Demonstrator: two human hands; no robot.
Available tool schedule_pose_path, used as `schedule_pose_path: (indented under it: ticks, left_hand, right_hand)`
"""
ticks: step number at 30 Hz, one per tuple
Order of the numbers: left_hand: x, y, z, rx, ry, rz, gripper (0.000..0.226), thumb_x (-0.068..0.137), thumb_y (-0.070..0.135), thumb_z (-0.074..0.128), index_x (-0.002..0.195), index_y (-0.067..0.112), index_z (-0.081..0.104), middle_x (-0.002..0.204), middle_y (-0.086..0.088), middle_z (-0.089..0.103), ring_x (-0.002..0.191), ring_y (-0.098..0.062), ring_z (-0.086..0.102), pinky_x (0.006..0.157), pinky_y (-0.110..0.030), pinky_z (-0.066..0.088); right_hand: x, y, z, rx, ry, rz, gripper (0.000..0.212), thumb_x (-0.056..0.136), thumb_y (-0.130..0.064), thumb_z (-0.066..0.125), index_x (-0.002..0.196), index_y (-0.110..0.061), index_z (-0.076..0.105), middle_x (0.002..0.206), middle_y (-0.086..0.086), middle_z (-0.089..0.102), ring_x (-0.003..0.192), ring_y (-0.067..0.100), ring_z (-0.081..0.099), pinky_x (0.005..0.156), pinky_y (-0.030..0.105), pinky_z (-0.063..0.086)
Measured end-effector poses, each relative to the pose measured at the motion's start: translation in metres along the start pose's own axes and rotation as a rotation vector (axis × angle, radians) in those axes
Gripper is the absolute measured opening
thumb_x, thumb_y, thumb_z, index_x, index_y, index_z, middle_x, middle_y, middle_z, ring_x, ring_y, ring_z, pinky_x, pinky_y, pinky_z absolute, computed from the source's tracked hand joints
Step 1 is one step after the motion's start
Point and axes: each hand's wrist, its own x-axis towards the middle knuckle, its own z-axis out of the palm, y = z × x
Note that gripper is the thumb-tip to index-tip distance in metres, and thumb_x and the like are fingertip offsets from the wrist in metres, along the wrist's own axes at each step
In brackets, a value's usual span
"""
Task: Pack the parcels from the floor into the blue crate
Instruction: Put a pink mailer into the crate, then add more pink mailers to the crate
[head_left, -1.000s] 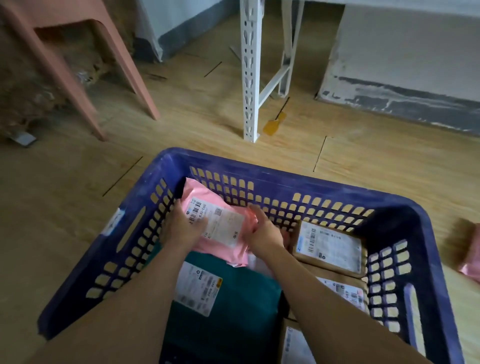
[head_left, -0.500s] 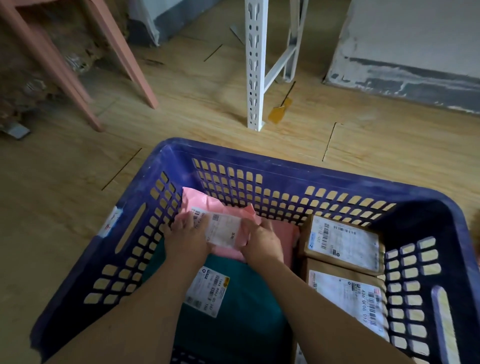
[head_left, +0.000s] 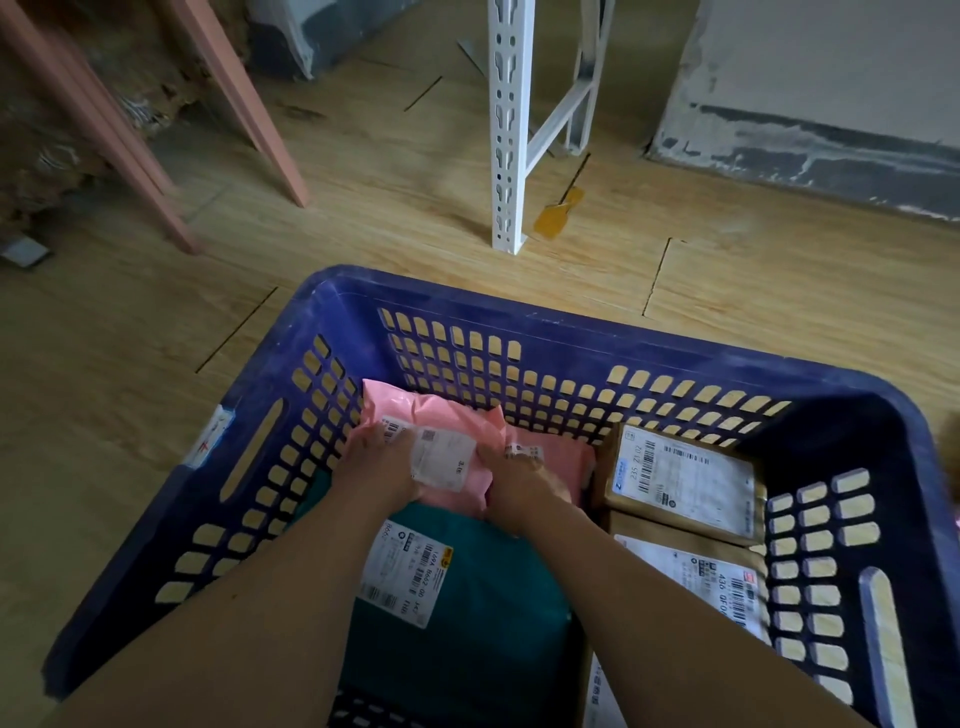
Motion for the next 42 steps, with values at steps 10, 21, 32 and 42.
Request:
schedule_pose_path:
  ticks: [10, 21, 32, 42]
  left_hand:
    - [-0.018, 0.017, -0.016, 0.038, 0.225, 0.005, 0.063, 0.081, 0.025, 0.061, 0.139, 0.02, 0.035, 0.134, -0.007, 0.044, 0.121, -0.027, 0.045, 0.095, -0.04, 0.046]
    - [-0.074, 0.095, -0.05, -0.03, 0.673, 0.371, 0.034, 0.089, 0.016, 0.052, 0.122, 0.012, 0.056, 0.121, -0.003, 0.054, 0.11, -0.021, 0.051, 0.085, -0.033, 0.043]
    - [-0.138, 0.179, -0.075, -0.056, 0.741, 0.606, 0.037, 0.089, 0.007, 0.047, 0.123, 0.017, 0.056, 0.123, 0.001, 0.052, 0.112, -0.019, 0.05, 0.082, -0.032, 0.042]
    - [-0.176, 0.294, -0.072, -0.149, 0.708, 0.806, 0.028, 0.09, 0.015, 0.052, 0.116, 0.02, 0.059, 0.119, 0.006, 0.052, 0.104, -0.016, 0.052, 0.063, -0.026, 0.036]
  right_hand:
    - [-0.041, 0.026, -0.053, 0.035, 0.215, 0.003, 0.04, 0.094, -0.011, 0.044, 0.133, -0.02, 0.049, 0.115, 0.006, 0.062, 0.074, 0.011, 0.053, 0.059, 0.018, 0.046]
    - [-0.111, 0.057, -0.088, 0.125, 0.415, 0.02, 0.033, 0.087, -0.013, 0.051, 0.116, -0.025, 0.062, 0.119, 0.001, 0.063, 0.104, 0.021, 0.059, 0.085, 0.03, 0.051]
    - [-0.195, 0.095, -0.121, 0.088, 0.559, 0.013, 0.034, 0.092, -0.011, 0.044, 0.117, -0.023, 0.064, 0.122, 0.001, 0.063, 0.104, 0.021, 0.06, 0.08, 0.027, 0.047]
    - [-0.264, 0.187, -0.126, 0.222, 0.754, 0.162, 0.033, 0.083, -0.008, 0.048, 0.104, -0.023, 0.07, 0.109, 0.001, 0.068, 0.103, 0.022, 0.06, 0.082, 0.024, 0.044]
